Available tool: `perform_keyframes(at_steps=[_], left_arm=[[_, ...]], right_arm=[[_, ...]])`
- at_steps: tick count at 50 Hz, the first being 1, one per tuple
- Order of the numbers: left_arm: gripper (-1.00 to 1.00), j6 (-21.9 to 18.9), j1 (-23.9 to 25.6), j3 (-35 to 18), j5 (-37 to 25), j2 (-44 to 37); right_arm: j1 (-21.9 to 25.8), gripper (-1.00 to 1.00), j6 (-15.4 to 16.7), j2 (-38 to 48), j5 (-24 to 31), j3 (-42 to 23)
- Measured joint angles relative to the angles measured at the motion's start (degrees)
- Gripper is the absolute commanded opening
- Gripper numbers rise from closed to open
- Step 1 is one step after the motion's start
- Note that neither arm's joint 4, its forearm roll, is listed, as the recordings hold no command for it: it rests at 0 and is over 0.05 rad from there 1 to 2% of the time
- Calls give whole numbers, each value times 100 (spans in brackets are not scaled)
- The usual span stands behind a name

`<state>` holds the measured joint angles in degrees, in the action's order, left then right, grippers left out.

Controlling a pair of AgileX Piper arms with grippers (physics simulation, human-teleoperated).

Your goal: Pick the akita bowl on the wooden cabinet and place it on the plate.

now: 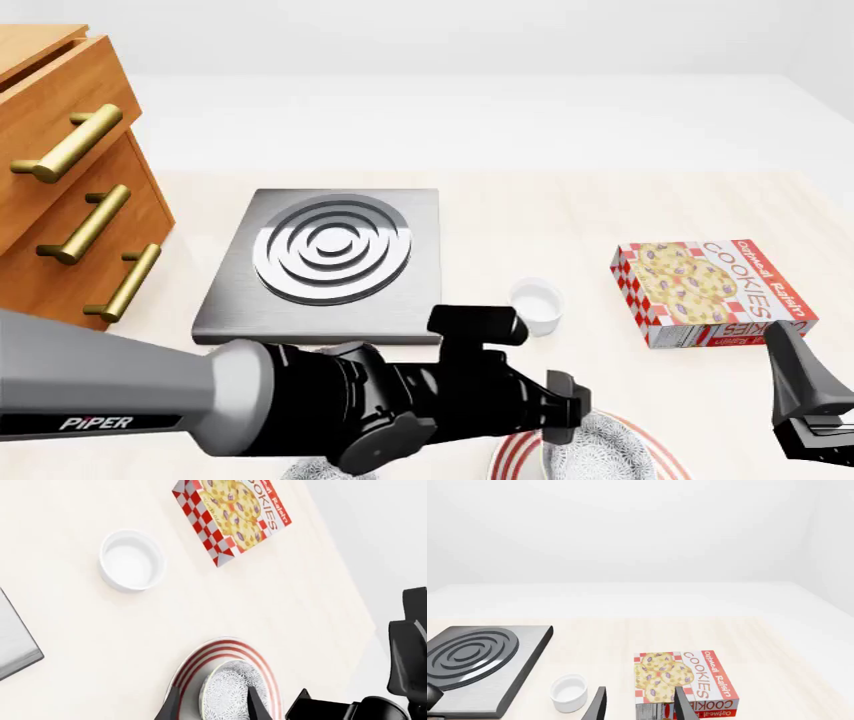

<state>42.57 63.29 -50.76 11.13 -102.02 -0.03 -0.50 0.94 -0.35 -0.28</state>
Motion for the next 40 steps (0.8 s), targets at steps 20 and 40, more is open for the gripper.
perform_keyframes(at_steps=[20,40], left_arm=[[100,-505,-296,199,-129,736],[100,-906,-721,761,-49,1892]], right_arm=[[0,100,0,0,0,0],[0,100,0,0,0,0]])
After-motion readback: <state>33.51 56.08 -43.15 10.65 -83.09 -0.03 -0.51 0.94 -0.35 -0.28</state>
